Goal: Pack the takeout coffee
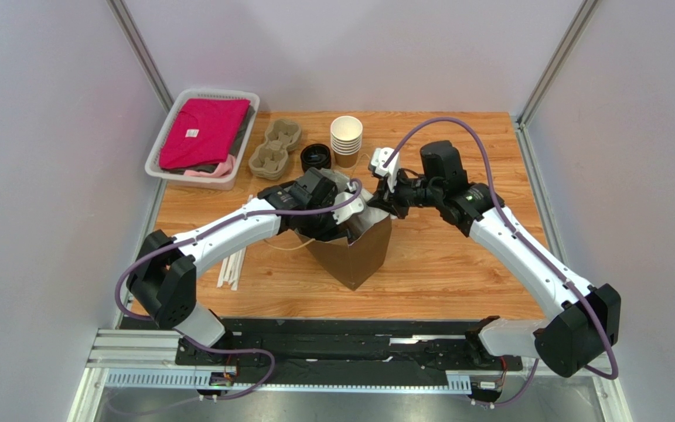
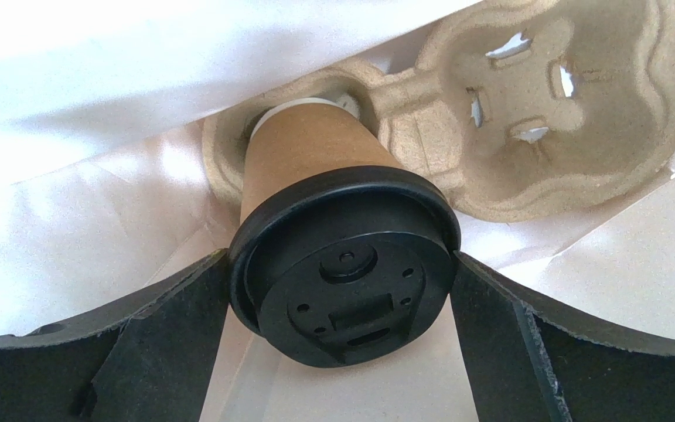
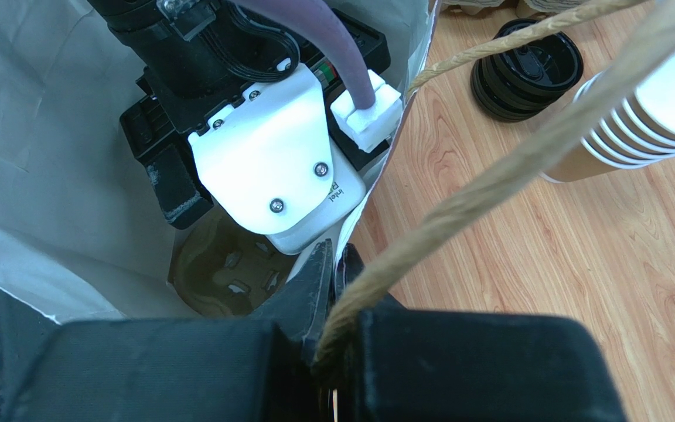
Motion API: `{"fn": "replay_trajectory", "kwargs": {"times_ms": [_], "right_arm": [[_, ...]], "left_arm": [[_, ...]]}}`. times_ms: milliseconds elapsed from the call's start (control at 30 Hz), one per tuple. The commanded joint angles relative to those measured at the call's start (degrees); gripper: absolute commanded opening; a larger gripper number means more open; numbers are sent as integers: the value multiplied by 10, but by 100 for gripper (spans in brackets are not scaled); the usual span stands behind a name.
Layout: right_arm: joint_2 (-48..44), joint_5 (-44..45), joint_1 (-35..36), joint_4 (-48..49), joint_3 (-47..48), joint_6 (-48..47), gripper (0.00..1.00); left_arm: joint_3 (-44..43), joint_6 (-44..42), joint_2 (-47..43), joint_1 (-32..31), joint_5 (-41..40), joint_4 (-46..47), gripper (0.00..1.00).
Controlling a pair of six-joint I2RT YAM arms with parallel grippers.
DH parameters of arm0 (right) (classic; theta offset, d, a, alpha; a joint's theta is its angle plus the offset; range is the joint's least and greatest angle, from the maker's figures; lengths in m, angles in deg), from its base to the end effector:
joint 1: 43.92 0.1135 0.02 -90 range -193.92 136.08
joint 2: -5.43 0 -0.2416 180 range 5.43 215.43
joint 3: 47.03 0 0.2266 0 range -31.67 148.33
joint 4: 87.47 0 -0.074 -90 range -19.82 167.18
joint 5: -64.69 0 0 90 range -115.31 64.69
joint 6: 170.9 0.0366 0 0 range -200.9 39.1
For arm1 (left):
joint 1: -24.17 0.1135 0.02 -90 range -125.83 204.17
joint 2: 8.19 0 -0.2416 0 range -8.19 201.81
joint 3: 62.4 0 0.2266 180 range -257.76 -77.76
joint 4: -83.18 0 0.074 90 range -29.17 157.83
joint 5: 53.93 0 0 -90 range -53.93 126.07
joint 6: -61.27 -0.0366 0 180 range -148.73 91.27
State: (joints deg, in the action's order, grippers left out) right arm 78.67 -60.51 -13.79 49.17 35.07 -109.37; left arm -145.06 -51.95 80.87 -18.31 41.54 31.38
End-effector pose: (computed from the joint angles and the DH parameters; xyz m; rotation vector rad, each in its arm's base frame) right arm 0.2142 0.1487 0.3209 -1.3304 1.6561 0.6806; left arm 0.2185 -0.2048 0.2360 1.4397 2.1645 -0.2463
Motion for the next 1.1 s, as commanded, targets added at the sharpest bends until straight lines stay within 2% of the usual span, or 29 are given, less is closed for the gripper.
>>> {"fn": "replay_trajectory", "kwargs": {"times_ms": [0, 200, 867, 1067], "right_arm": [[1, -30, 11, 8, 16, 9, 0], [4, -19, 11, 7, 16, 4, 0], [1, 4, 10, 24, 9, -3, 0], [0, 5, 11, 23, 9, -10, 0]], "left_arm": [[2, 6, -28, 3, -5, 45, 99], [-9, 2, -41, 3, 17, 40, 99], [-112, 1, -40, 3, 39, -101, 99], [-145, -26, -70, 5, 104, -138, 99]]}}
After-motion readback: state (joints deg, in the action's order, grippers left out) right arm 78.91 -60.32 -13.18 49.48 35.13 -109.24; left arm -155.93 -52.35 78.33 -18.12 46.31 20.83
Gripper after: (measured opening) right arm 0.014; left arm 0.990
